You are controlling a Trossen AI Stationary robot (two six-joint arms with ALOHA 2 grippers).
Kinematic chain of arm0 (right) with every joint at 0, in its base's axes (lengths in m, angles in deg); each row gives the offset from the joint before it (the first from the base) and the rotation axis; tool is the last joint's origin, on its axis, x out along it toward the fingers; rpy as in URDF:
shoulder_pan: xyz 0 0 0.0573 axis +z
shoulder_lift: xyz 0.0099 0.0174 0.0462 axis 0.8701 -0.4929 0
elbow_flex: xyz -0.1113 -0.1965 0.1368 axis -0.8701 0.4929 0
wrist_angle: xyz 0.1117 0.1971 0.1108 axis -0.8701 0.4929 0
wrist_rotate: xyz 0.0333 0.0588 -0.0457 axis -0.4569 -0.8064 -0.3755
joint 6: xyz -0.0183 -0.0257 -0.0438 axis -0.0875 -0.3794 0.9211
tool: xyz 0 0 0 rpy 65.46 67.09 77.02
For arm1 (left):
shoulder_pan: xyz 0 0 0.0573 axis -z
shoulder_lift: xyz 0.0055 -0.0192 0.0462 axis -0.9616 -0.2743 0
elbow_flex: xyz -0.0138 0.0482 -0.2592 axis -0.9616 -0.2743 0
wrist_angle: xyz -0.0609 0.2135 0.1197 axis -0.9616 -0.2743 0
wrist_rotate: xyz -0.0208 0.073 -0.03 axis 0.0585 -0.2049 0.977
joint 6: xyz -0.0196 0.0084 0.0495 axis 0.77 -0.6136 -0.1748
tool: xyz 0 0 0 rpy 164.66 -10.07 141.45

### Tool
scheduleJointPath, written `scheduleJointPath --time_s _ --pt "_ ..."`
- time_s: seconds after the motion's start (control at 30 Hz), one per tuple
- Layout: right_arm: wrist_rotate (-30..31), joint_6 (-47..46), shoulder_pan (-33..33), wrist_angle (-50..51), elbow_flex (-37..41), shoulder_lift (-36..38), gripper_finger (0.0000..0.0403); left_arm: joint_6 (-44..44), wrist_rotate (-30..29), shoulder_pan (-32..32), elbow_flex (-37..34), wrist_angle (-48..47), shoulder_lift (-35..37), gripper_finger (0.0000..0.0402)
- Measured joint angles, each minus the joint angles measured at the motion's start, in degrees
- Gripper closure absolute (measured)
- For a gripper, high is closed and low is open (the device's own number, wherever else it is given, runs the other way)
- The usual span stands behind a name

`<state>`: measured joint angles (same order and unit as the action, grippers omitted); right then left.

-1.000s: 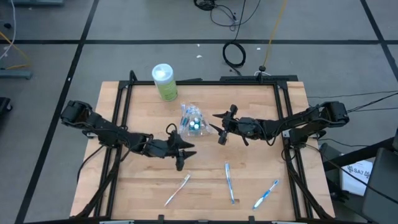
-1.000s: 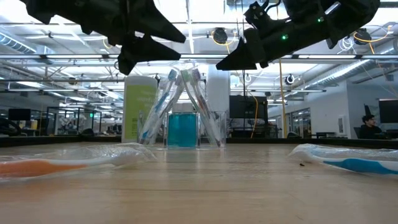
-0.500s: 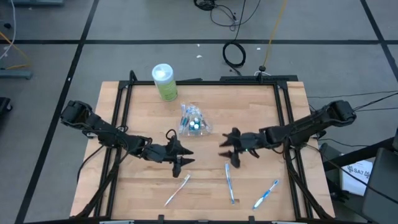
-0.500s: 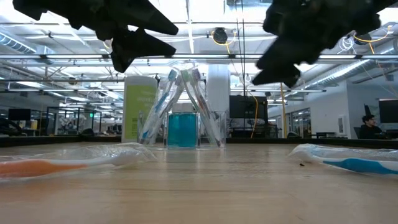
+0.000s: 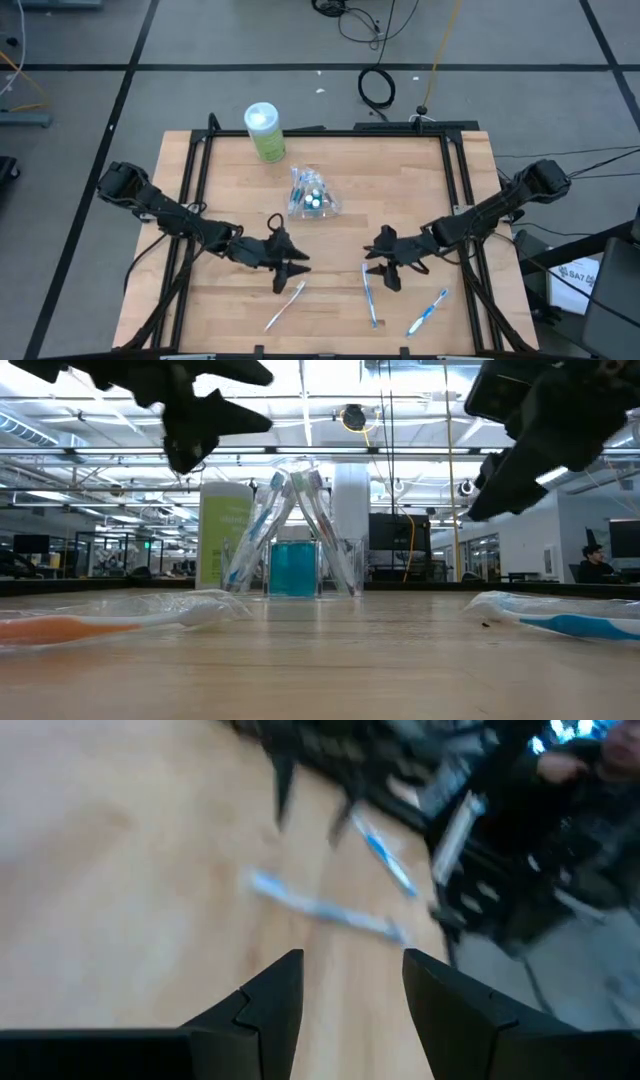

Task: Pick & Place toothbrushing station
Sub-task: Put the orange toothbrush into the transparent organizer

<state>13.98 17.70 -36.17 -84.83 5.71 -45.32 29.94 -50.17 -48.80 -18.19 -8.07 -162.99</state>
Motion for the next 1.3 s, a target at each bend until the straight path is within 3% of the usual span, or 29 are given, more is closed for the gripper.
scheduleJointPath --time_s 0.23,0.57,0.87,1.07,1.3 --pt "1.7 3.8 1.3 -11.2 5.5 0.0 0.0202 10.0 0.8 5.9 3.4 -14.3 -0.1 0.0224" --pt "1.6 11.4 0.8 -33.4 12.6 0.0 0.0202 16.5 1.9 9.8 4.0 -15.4 -9.9 0.0224" --pt "1.6 16.2 0.8 -37.6 13.6 0.0 0.0202 14.0 3.2 10.1 4.0 -12.2 -17.6 0.0224" --pt "1.6 16.2 0.8 -37.4 13.6 0.0 0.0202 4.8 2.8 10.5 4.1 -6.0 -21.9 0.0225" --pt "1.6 16.3 0.8 -37.2 13.6 0.0 0.0202 -5.9 -0.1 11.1 4.3 -8.1 -23.3 0.0243"
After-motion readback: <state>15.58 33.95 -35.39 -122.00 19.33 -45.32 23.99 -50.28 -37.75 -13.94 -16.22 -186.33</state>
